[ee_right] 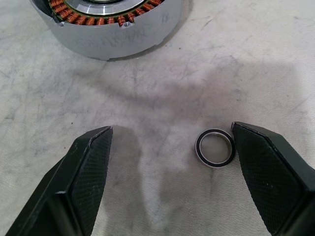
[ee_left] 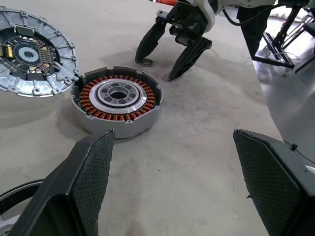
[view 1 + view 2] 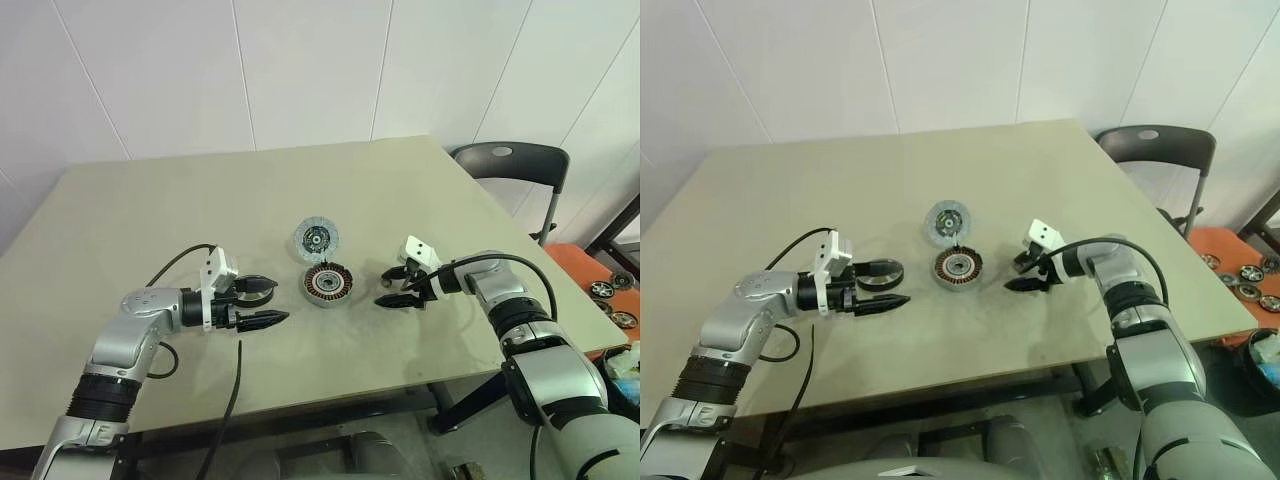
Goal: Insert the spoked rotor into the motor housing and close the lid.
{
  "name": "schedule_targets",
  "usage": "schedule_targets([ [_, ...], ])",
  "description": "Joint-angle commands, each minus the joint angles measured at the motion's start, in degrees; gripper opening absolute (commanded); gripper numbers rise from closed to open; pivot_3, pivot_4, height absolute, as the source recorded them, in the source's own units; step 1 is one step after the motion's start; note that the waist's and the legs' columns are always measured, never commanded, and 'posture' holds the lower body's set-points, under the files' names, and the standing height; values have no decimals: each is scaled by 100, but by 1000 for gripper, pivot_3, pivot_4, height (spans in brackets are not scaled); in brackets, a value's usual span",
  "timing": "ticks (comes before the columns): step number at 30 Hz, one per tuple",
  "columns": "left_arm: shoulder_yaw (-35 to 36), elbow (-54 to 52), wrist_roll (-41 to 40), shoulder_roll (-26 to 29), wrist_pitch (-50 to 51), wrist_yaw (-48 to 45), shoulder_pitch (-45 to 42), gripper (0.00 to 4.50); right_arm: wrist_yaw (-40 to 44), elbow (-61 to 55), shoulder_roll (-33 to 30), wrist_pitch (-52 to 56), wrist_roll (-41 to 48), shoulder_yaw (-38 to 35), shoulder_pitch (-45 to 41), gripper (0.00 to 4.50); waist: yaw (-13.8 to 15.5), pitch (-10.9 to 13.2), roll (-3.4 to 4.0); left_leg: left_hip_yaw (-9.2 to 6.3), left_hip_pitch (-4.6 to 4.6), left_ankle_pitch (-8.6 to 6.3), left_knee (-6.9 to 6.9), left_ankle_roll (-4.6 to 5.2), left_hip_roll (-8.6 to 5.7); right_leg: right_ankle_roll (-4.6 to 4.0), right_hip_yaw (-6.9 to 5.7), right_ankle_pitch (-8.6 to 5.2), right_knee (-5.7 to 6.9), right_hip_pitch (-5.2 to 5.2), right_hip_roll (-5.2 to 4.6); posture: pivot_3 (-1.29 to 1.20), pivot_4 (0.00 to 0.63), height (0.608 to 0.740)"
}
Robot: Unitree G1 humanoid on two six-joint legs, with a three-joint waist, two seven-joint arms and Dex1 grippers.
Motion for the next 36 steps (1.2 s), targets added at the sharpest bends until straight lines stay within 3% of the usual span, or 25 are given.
schedule_targets([
  [1,97,-202,-145,14,11,8,0,4089,-105,-29,-24,26,0,-68,36,4075,0,0,0,2,2,0,0,0,0,0,2,-1,0,2,0,0,0,740],
  [23,367,-372,-400,26,119,319,226,4089,-765,-921,140,27,499,-539,495,4075,-2,-3,-5,22,0,0,7,1,2,1,22,-7,-4,-1,1,0,0,740],
  [36,320,-391,-441,72,176,340,203,4089,-836,-611,-21,-143,393,-484,573,4075,0,-3,-5,25,-1,0,6,1,1,4,23,-6,-8,-2,1,0,0,740],
])
